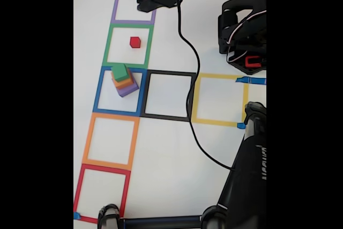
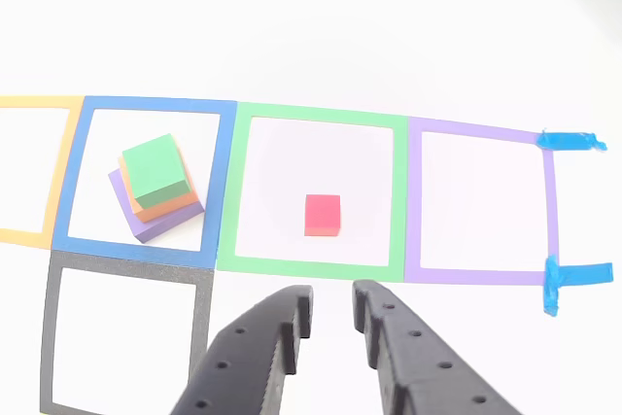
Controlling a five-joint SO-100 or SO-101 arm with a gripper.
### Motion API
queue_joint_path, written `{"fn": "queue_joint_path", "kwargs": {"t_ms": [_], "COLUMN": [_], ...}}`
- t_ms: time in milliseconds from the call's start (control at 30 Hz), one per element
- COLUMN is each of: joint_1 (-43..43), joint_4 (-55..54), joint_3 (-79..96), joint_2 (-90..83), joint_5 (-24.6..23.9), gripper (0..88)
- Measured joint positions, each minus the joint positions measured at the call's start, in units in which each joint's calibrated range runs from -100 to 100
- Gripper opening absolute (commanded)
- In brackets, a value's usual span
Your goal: Tower of hanoi
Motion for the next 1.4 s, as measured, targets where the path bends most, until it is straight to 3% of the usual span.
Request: {"fn": "queue_joint_path", "kwargs": {"t_ms": [267, 433, 600, 967, 1400], "joint_1": [7.14, 12.4, 14.16, 18.26, 15.68], "joint_4": [9.43, 6.77, -6.29, -39.82, -82.79], "joint_3": [-14.52, -6.82, 13.28, 47.45, 71.0], "joint_2": [3.12, 1.77, -6.33, -8.61, 2.87], "joint_5": [0.0, 0.0, 0.36, 0.0, 0.0], "gripper": [2.4, 17.3, 16.7, 25.2, 27.2]}}
